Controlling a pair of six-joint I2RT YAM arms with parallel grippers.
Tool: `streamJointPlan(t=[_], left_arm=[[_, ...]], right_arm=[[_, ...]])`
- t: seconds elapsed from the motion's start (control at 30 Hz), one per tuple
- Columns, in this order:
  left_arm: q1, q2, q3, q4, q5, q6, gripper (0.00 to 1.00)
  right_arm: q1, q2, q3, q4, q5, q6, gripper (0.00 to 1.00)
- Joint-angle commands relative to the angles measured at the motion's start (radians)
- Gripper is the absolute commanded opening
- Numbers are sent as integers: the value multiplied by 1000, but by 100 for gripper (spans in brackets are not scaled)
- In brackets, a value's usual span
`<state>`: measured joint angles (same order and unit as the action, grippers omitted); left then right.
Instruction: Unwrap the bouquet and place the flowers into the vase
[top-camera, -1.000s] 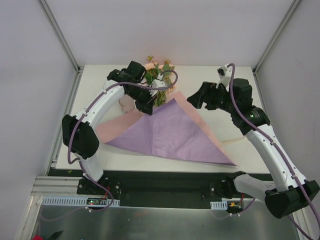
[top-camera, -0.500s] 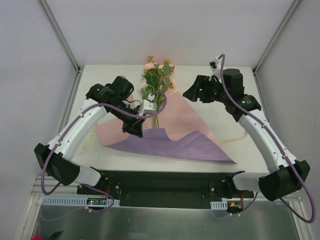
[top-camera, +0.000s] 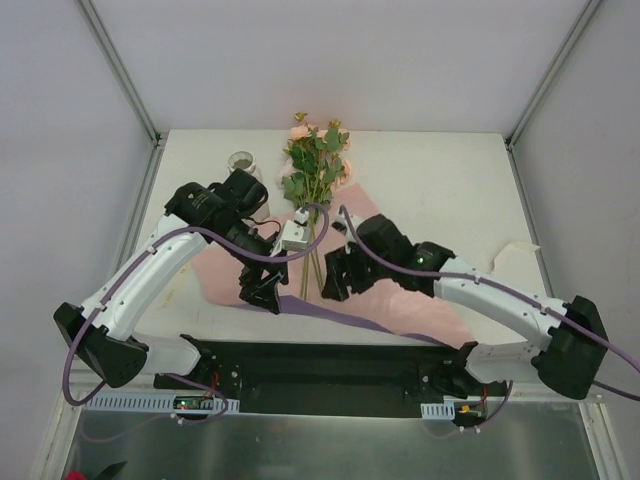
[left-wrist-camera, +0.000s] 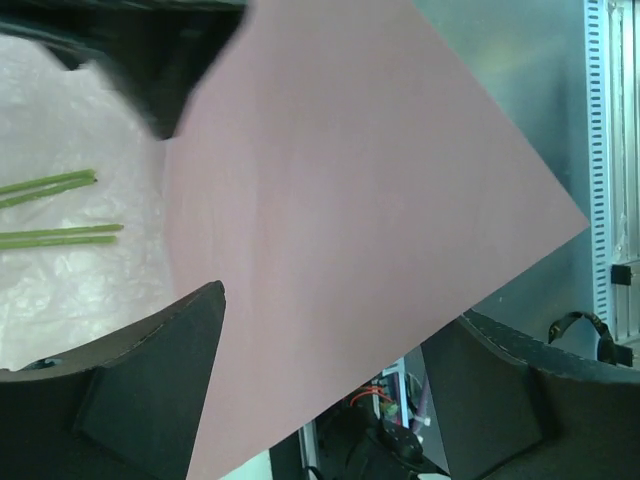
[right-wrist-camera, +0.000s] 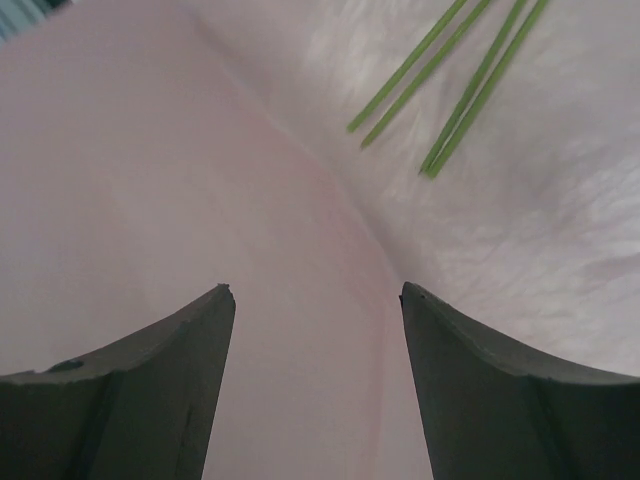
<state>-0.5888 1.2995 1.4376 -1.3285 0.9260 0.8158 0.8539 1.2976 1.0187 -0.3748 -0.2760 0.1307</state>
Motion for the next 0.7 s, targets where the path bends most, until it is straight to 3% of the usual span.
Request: streamJointPlan(t=[0.0,0.27,0.37,0.53,0.67], left_arm=[[-22,-12,79,-189,-30,-76,76],[-19,-40,286,-189,-29,-109,80],[-20,-17,332,-166,-108,-168,79],[33,-17,302,-6,-280,-292,78],[217,-2,268,113,-315,-372,77]], right_arm=[[163,-147,-83,4,132,30,70],[477,-232,-170,-82,472,66,71],[540,-216,-183,-127,544,79,71],[544,-244,-152,-176,664,66,72],[417,-210,18,-214,653,-28,70]])
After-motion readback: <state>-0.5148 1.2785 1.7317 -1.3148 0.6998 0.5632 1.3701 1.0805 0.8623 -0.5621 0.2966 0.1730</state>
